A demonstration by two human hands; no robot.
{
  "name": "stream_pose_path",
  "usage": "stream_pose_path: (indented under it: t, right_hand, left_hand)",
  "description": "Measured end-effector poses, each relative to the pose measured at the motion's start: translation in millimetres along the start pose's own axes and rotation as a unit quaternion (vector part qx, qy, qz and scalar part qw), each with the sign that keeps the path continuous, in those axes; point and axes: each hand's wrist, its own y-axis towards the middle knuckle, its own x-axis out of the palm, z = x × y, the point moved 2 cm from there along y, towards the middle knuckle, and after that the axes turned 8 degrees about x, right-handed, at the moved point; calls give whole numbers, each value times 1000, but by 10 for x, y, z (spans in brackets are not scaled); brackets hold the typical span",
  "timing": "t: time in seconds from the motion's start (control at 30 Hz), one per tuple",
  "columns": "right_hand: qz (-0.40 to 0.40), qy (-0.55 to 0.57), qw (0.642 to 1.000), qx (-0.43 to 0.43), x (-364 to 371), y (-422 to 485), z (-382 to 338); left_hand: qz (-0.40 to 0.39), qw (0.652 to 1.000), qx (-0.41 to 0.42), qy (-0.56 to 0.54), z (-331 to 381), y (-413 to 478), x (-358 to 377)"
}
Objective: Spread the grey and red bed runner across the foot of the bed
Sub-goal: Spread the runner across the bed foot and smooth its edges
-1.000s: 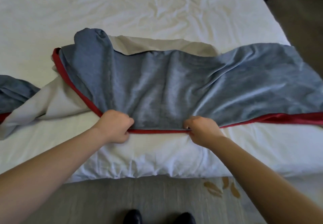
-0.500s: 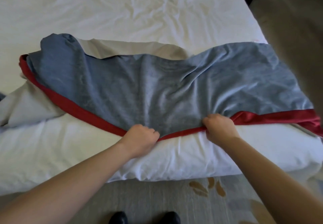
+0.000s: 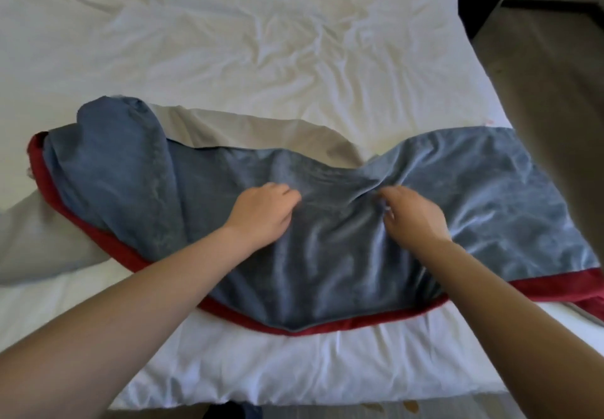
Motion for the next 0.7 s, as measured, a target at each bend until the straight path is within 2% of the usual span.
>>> stream_pose_path:
  t: [0.1,0.23,0.37,0.43,0.53,0.7]
  right_hand:
    - [69,58,996,28,-98,438,-139]
    - [12,-37,999,22,-64,941,-310]
    - [-36,-88,995,-18,29,1199,-279]
    - [-72,-71,994,-45,72,1252,-182]
    - [-85,-89,990,-62,90,1311,60]
    - [-98,-123,985,-66,119,1620,293]
  left_hand:
    - [8,999,-24,32,-326,437,-21]
    - [-59,995,-34,77,-734,815,62]
    - [-120,987,20,108,-1035,959,217]
    - [-109,989,49,85,-1122,989,292]
    - [-59,995,72,17,-1227,1047,346]
    - [-8,998,55,-7,-1404,1267,303]
